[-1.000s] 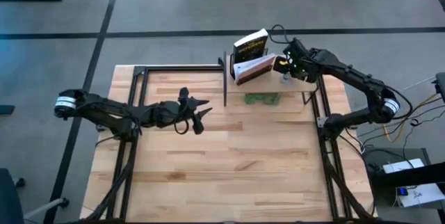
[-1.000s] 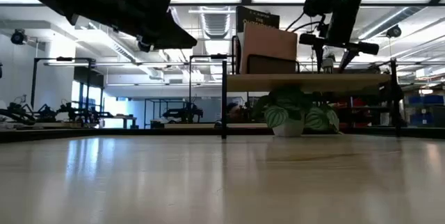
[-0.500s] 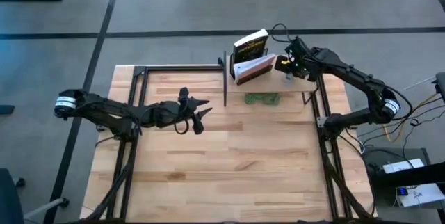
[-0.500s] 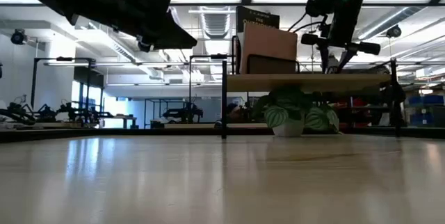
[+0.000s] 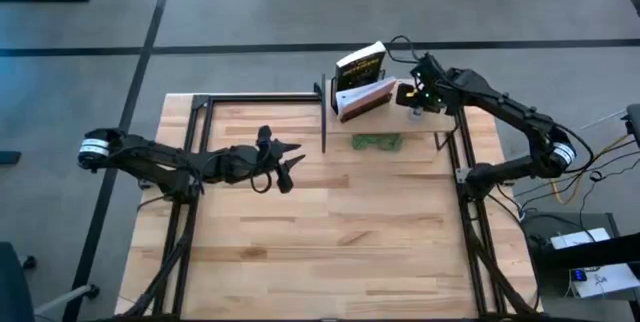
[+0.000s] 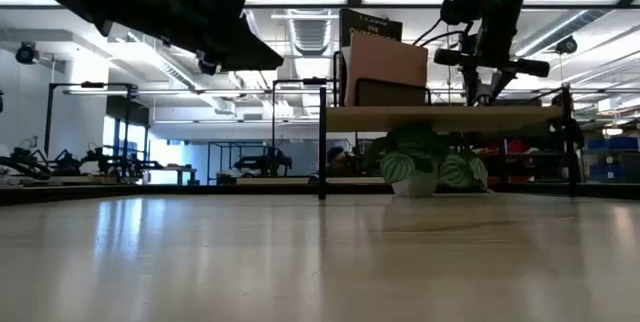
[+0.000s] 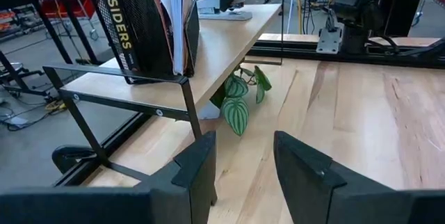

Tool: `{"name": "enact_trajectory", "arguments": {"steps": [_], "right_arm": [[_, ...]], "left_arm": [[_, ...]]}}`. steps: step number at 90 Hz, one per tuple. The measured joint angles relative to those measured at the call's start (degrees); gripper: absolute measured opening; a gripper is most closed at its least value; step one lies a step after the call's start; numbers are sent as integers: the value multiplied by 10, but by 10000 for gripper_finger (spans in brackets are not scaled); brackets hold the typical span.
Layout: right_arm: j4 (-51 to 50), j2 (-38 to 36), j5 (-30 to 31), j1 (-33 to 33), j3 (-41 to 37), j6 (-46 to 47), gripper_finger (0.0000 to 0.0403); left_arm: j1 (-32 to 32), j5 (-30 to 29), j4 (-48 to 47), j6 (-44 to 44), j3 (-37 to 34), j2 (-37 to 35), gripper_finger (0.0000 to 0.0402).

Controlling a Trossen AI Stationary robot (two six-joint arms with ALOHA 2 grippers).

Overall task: Stock shelves
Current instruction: Remove the gray stapler from the shelf

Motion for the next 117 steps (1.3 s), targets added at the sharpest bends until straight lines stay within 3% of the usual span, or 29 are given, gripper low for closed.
{"name": "enact_trajectory", "arguments": {"steps": [57, 80, 117], "right_arm": [[-65, -61, 0, 64, -1, 9, 95], [-84, -87, 0, 152, -1, 30, 104], [-130, -92, 26, 338, -1, 147, 94]], "left_arm": [[0, 0, 0, 0, 0, 0, 128], [0, 0, 0, 0, 0, 0, 128], [0, 0, 0, 0, 0, 0, 128]]}}
